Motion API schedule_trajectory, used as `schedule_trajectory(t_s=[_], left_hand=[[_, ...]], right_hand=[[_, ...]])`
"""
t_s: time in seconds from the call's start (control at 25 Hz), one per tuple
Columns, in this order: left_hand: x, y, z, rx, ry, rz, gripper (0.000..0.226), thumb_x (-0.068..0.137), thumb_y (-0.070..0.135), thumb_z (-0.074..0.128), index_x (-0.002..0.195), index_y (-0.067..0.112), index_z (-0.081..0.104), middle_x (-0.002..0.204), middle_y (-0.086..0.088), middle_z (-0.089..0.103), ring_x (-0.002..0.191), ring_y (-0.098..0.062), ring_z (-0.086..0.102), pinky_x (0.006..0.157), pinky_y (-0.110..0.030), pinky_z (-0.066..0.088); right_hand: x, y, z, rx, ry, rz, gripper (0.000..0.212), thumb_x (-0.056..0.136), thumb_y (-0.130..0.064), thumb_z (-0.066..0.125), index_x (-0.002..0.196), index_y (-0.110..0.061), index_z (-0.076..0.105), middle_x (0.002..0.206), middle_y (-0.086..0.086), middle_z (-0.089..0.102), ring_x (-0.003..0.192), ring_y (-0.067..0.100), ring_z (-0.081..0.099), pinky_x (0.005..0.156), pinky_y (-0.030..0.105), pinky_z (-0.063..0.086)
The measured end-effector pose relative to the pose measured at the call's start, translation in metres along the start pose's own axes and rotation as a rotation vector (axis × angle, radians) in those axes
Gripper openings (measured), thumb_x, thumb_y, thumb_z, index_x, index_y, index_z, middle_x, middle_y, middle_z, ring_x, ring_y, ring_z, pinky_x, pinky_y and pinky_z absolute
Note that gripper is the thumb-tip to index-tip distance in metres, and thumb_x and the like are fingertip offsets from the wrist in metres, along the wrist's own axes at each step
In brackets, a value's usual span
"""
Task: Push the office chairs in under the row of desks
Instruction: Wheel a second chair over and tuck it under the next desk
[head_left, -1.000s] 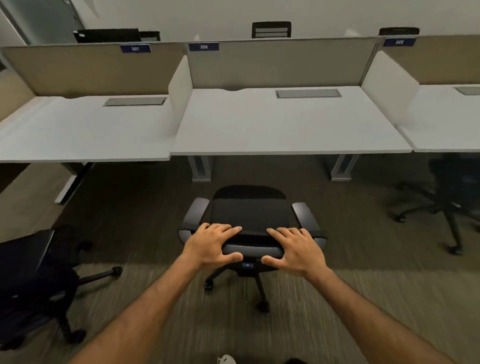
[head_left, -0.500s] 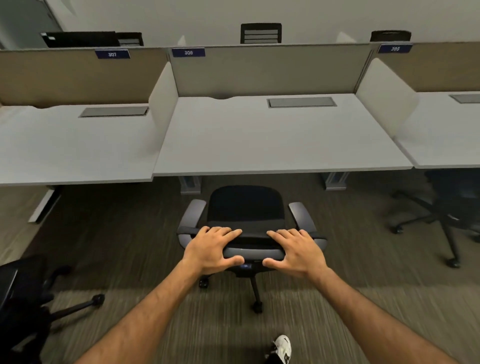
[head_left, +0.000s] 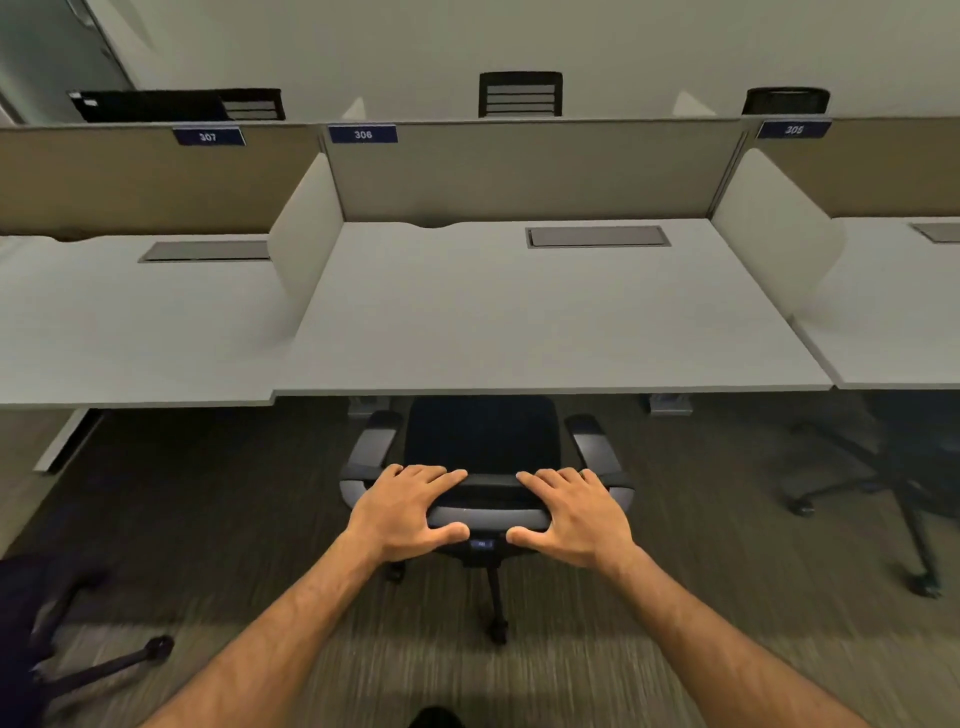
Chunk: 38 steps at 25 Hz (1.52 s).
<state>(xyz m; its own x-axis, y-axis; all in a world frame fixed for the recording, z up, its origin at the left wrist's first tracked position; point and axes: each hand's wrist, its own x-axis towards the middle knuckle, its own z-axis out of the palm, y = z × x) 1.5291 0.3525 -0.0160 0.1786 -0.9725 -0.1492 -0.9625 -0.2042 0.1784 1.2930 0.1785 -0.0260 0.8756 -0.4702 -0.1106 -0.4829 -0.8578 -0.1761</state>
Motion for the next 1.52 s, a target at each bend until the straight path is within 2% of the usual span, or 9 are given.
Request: schedule_trajectory(t_s=[0.32,0.76,1.2,1.4,1.52], left_hand=[[0.066,-0.017,-0.010,0.010,-0.014,0.012,0.092,0.084,0.094,0.020,0.160,0.042,0.022,0.161,0.008,0.039,0.146,-0.016,0.036,0.121,-0.046,0.026],[0.127,-0.038,-0.018,-0.018,0.009,0.043,0.091,0.084,0.093,0.019,0.159,0.042,0.023,0.161,0.005,0.039,0.147,-0.020,0.035,0.123,-0.048,0.024],[0.142,-0.001,-0.011,-0.020,0.025,-0.039,0.090,0.086,0.091,0.021,0.159,0.040,0.024,0.161,0.005,0.039,0.146,-0.020,0.036,0.121,-0.045,0.025],[0.133,0.011,-0.013,-0.028,0.035,-0.111,0.086,0.089,0.088,0.022,0.160,0.040,0.022,0.163,0.005,0.036,0.148,-0.018,0.031,0.123,-0.043,0.018],[0.122,0.023,-0.008,-0.062,0.076,-0.169,0.085,0.091,0.087,0.019,0.161,0.038,0.020,0.166,0.005,0.028,0.153,-0.017,0.020,0.125,-0.041,0.007]], right_hand=[[0.051,0.036,-0.014,0.015,-0.031,0.055,0.103,0.077,-0.100,0.016,0.157,-0.037,0.032,0.155,-0.006,0.047,0.137,0.021,0.045,0.116,0.046,0.031],[0.103,0.067,-0.028,-0.005,-0.025,0.072,0.103,0.077,-0.100,0.019,0.156,-0.035,0.034,0.152,-0.007,0.050,0.133,0.018,0.048,0.115,0.044,0.036],[0.104,0.112,-0.038,0.012,-0.071,-0.008,0.098,0.079,-0.097,0.019,0.157,-0.038,0.030,0.155,-0.008,0.046,0.137,0.017,0.043,0.117,0.044,0.031],[0.100,0.118,-0.041,0.032,-0.073,-0.070,0.090,0.087,-0.088,0.012,0.158,-0.035,0.029,0.157,-0.006,0.044,0.139,0.017,0.040,0.116,0.041,0.030],[0.096,0.117,-0.042,0.049,-0.072,-0.085,0.085,0.091,-0.083,0.013,0.158,-0.033,0.029,0.158,-0.005,0.042,0.142,0.018,0.038,0.117,0.041,0.028]])
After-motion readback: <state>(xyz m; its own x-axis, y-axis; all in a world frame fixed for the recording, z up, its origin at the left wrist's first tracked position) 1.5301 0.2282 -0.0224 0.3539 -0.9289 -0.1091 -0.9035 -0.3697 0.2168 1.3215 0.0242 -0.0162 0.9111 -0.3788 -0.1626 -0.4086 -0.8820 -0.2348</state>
